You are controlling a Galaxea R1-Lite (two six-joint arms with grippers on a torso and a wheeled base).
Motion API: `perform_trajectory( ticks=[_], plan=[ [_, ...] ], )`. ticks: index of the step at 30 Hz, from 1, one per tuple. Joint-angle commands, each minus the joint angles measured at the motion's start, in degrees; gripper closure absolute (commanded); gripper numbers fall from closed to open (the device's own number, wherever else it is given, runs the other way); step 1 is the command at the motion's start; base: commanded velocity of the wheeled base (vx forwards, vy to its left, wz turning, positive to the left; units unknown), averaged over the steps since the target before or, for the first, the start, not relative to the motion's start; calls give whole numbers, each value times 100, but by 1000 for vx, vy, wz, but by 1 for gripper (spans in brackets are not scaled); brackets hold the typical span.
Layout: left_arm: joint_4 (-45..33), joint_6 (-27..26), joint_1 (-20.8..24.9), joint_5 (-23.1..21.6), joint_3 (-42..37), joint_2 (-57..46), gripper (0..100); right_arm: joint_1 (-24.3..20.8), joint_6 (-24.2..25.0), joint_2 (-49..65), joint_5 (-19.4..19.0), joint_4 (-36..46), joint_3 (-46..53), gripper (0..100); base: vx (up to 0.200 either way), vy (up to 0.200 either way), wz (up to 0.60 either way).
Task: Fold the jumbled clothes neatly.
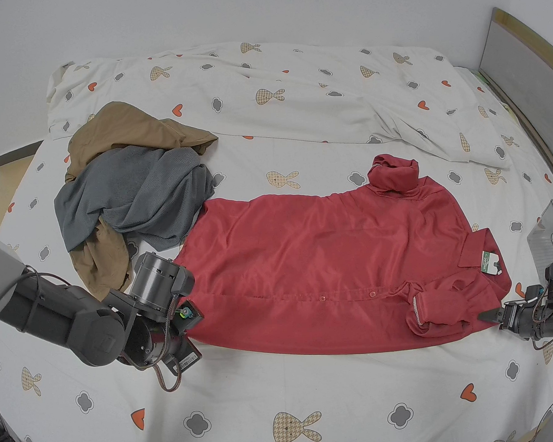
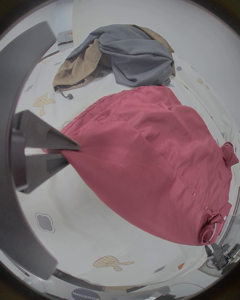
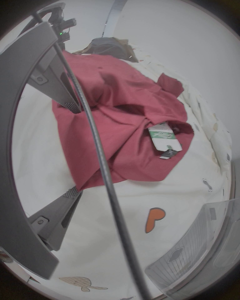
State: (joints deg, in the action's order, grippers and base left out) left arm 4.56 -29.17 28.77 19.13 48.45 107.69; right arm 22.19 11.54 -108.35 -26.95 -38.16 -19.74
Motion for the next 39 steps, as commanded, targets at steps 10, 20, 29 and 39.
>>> perform_trajectory(
  ticks=[10, 20, 29, 39],
  plan=[
    [1, -1, -12, 21, -72, -55, 100, 5, 357, 297, -293, -262, -21, 0, 0, 0, 0],
    [1, 8, -38, 21, -142, -73, 100, 14, 348, 297, -275, -262, -4, 100, 0, 0, 0],
    [1, 17, -38, 12, -283, -108, 100, -4, 313, 306, -275, -262, 22, 100, 0, 0, 0],
    [-69, 26, -21, -14, -793, -653, 100, 128, 296, 736, -240, -262, 734, 100, 0, 0, 0]
  ],
)
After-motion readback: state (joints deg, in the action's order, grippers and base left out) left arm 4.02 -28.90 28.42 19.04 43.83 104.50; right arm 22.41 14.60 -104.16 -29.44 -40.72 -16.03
